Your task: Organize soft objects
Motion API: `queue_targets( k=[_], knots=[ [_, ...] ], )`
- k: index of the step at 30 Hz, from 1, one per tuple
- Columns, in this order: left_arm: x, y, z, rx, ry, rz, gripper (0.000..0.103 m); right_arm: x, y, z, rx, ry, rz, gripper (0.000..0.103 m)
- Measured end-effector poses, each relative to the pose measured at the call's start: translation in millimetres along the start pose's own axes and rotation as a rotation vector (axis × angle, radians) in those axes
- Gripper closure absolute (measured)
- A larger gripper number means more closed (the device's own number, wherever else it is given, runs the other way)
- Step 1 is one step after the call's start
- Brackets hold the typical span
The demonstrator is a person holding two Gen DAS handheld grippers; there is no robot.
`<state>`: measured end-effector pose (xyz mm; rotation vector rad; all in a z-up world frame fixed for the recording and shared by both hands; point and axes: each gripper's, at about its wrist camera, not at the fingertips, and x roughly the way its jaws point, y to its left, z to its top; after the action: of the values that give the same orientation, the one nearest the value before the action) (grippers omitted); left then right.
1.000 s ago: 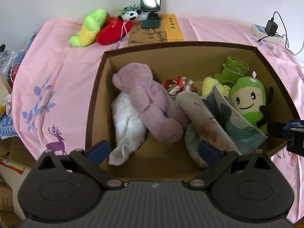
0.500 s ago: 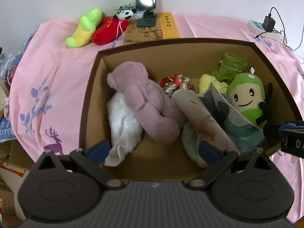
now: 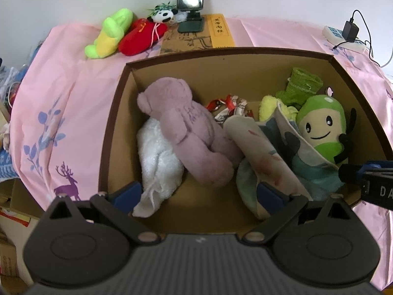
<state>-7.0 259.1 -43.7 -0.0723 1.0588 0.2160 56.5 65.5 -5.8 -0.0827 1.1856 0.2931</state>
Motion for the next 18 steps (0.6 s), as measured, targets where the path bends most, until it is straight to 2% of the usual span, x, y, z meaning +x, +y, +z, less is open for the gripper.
queue_targets(
  k=[10, 18],
  knots=[
    [3.0, -1.6, 0.5, 0.004, -0.001, -0.005, 0.005, 3.8, -1.6, -0.3, 0.0, 0.002, 0.002, 0.084],
    [5.5, 2.3, 0.7, -0.021, -0.005, -0.045, 0.005, 7.5, -0.5, 0.0, -0.007, 0.009, 0.001, 0.084]
  ],
)
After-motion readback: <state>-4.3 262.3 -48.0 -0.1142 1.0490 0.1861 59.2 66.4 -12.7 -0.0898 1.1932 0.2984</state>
